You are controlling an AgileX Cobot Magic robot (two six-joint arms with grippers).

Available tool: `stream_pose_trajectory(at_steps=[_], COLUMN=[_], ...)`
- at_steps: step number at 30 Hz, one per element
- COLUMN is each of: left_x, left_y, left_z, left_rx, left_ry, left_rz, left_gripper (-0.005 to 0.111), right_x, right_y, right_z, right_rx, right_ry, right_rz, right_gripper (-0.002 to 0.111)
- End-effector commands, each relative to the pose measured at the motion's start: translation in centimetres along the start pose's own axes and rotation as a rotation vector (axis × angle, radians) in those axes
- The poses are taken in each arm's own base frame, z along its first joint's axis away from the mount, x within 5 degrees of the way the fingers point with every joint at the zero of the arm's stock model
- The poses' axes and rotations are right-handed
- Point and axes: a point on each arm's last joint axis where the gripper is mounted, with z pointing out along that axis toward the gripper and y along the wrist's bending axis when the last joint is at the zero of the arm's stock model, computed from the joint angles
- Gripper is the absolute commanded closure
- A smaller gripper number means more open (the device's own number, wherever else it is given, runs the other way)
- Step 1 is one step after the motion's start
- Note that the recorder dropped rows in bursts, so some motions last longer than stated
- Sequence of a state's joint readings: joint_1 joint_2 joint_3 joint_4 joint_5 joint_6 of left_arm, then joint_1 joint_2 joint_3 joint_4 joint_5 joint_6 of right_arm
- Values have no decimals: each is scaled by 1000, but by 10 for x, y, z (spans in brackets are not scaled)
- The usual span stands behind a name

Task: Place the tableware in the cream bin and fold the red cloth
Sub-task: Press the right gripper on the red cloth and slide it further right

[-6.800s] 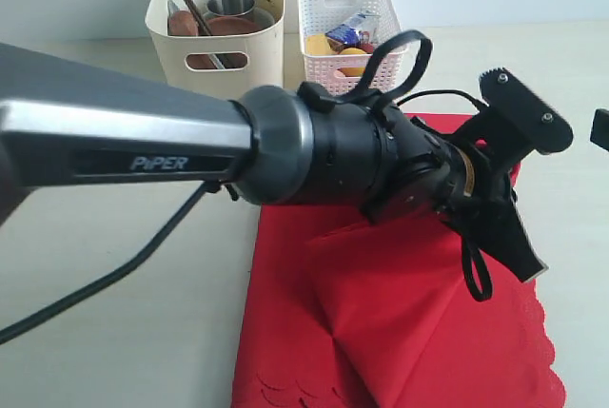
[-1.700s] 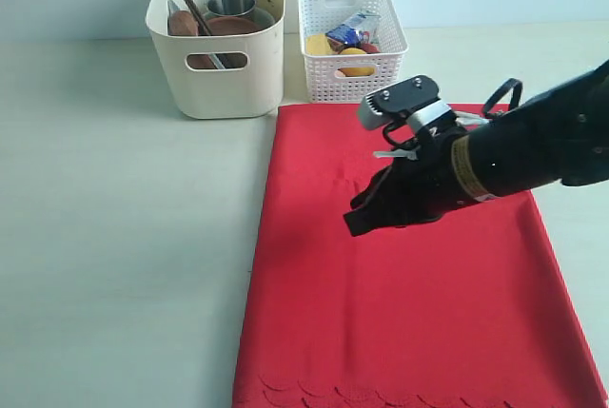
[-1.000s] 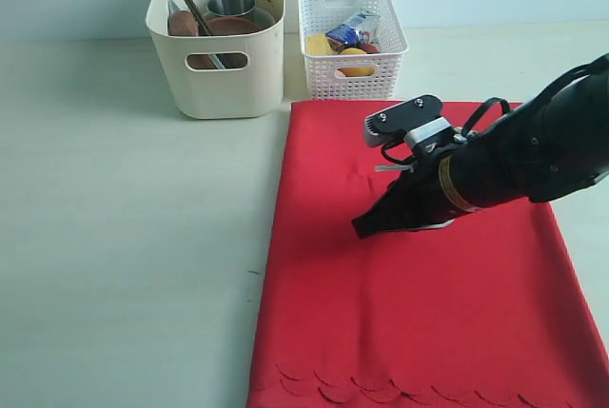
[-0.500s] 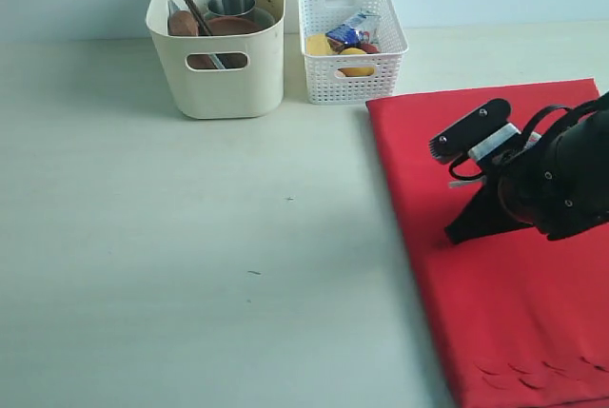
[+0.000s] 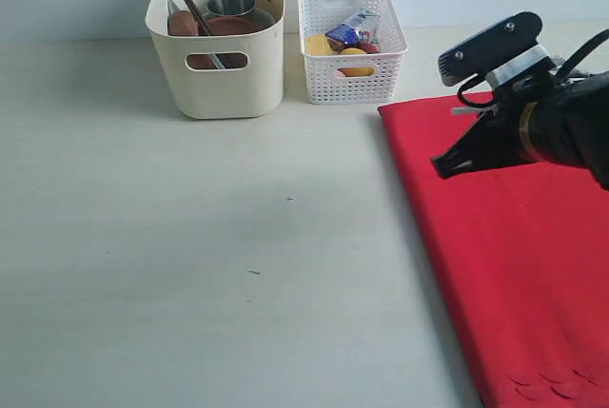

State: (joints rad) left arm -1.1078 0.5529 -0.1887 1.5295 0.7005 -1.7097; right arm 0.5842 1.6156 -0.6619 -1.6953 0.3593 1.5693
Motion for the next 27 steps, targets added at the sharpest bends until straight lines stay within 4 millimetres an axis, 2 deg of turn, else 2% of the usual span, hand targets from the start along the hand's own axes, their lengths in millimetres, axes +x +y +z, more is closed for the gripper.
stream_pose_trajectory(at_steps=[1, 5, 8, 11, 16, 19, 23, 27], left_x=[1, 2, 2, 2, 2, 2, 3, 5], left_y=[2, 2, 2, 2, 2, 2, 2, 2], left_z=[-1, -1, -1, -1, -1, -1, -1, -1], left_rx=[-15, -15, -15, -15, -15, -15, -16, -14], left_ry=[8, 13, 13, 13, 13, 15, 23, 41], left_rz=[-10, 6, 6, 6, 6, 3, 6, 1], left_gripper=[106, 106, 106, 106, 106, 106, 106, 106], right_x=[9, 24, 33, 41, 34, 22, 7, 13], right_y=[2, -5, -14, -38, -41, -47, -61, -67], right_z=[42, 75, 83, 88, 90, 78, 43, 10], right_rx=[-38, -42, -23, 20, -42, -22, 32, 63], right_ry=[106, 197, 230, 252, 227, 179, 97, 55], right_rz=[10, 40, 55, 102, 125, 170, 257, 296], right_gripper=[108, 108, 108, 108, 108, 108, 108, 108])
